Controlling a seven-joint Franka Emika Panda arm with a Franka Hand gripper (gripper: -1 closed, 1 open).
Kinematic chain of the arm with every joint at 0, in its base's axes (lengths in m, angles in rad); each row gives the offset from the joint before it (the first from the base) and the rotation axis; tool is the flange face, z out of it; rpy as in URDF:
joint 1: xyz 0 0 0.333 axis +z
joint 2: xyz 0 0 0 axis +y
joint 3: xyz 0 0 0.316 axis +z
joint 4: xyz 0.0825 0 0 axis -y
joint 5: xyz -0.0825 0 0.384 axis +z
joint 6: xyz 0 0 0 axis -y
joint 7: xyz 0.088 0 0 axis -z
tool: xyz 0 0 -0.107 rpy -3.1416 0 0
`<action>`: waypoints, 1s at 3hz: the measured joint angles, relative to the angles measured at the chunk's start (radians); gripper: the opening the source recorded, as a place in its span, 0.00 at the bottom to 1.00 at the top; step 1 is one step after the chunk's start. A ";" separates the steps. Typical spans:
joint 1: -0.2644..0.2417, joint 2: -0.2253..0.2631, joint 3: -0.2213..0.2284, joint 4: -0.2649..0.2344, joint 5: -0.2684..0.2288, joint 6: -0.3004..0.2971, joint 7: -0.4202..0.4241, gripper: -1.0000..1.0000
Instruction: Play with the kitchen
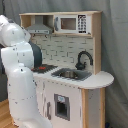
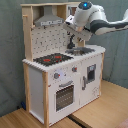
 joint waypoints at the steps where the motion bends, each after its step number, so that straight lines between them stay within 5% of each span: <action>1: 0.054 -0.042 0.000 0.022 -0.076 0.001 0.002 1.00; 3: 0.140 -0.165 0.000 0.100 -0.206 0.006 -0.007 1.00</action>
